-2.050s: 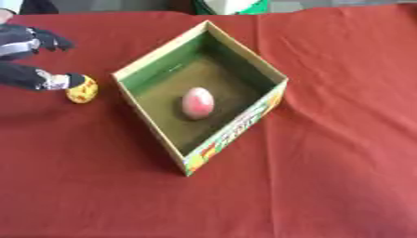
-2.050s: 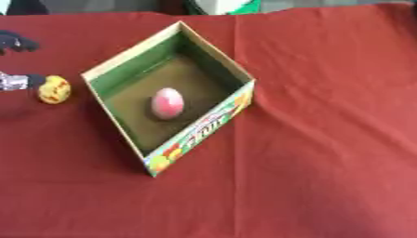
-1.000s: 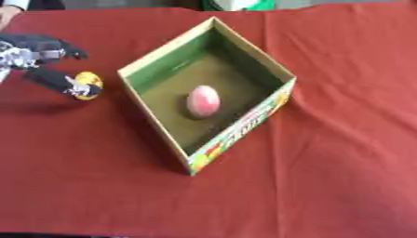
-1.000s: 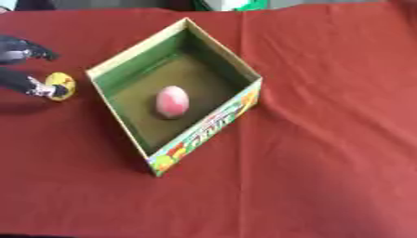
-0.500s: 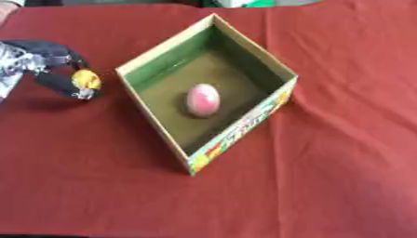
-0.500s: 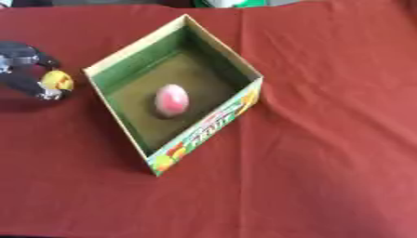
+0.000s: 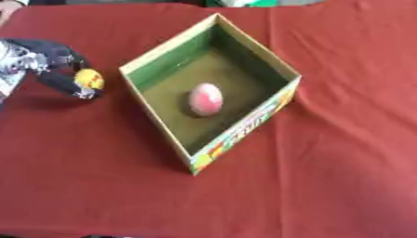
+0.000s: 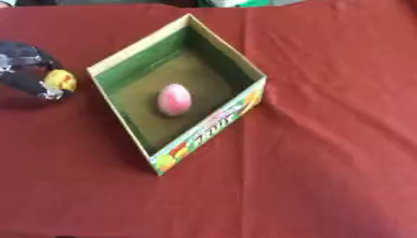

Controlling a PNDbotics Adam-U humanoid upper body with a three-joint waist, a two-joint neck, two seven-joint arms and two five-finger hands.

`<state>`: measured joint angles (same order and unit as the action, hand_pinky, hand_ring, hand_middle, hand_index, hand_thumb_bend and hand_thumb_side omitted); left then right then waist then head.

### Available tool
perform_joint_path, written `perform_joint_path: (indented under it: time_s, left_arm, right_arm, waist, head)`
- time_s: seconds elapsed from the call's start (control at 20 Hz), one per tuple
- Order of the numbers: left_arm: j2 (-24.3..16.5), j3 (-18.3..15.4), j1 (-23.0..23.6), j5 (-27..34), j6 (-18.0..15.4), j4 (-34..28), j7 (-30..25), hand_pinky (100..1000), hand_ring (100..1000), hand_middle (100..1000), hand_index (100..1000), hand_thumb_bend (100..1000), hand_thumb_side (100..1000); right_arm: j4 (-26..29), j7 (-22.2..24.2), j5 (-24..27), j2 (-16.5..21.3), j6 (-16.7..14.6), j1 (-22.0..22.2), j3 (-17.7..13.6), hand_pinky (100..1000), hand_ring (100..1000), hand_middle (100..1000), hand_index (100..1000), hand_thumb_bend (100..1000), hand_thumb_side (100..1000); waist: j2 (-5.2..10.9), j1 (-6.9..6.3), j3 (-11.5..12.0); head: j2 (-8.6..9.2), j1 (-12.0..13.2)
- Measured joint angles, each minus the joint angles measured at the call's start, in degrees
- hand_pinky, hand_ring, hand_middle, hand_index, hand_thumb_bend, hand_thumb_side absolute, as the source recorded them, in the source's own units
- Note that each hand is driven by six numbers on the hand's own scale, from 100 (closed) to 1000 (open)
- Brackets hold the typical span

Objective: Pick up objects on the table and place them in the box.

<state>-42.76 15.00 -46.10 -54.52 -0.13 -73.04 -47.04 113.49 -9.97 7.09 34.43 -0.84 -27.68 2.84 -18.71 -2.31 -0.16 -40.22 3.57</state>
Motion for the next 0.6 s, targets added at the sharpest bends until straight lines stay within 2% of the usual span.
perform_joint_path:
  time_s: [0.05,0.25,0.35,0.4,0.5,0.6]
  left_arm:
    - [0.0,0.0,0.0,-0.2,-0.1,0.0,-0.1,782,875,774,916,385,780]
    - [0.0,0.0,-0.2,-0.6,-0.7,0.0,-0.1,707,797,686,819,299,699]
    - [0.0,0.0,-0.3,-0.6,-0.7,0.1,-0.1,662,744,625,746,230,631]
    - [0.0,0.0,-0.3,-0.6,-0.8,0.2,-0.1,635,719,606,719,166,586]
    - [0.0,0.0,-0.3,-0.5,-0.7,0.4,0.3,623,708,599,683,100,505]
    - [0.2,0.0,-0.3,-0.4,-0.2,0.5,1.1,609,690,590,653,100,420]
  right_arm:
    - [0.0,0.0,0.0,0.0,0.0,0.0,0.0,845,816,736,892,100,715]
    - [0.0,0.1,0.1,-0.4,0.1,0.0,0.0,846,817,736,892,100,715]
    - [0.0,0.1,0.1,-0.4,0.1,0.0,0.0,846,817,736,892,100,715]
    - [0.0,0.1,0.1,-0.5,0.2,0.0,0.0,847,817,735,893,100,715]
    - [0.0,0.1,0.1,-0.5,0.2,0.0,0.0,847,817,735,893,100,714]
    - [0.0,0.2,0.1,-0.8,0.3,0.0,0.0,847,817,735,893,100,714]
  waist:
    - [0.0,0.0,0.0]
    - [0.01,0.07,-0.2]
    - [0.01,0.13,-0.2]
    - [0.01,0.15,-0.2]
    - [0.01,0.16,-0.2]
    - [0.01,0.16,-0.2]
  head:
    - [0.0,0.1]
    - [0.0,0.5]
    - [0.01,0.7]
    - [0.01,0.7]
    - [0.02,0.8]
    - [0.02,0.9]
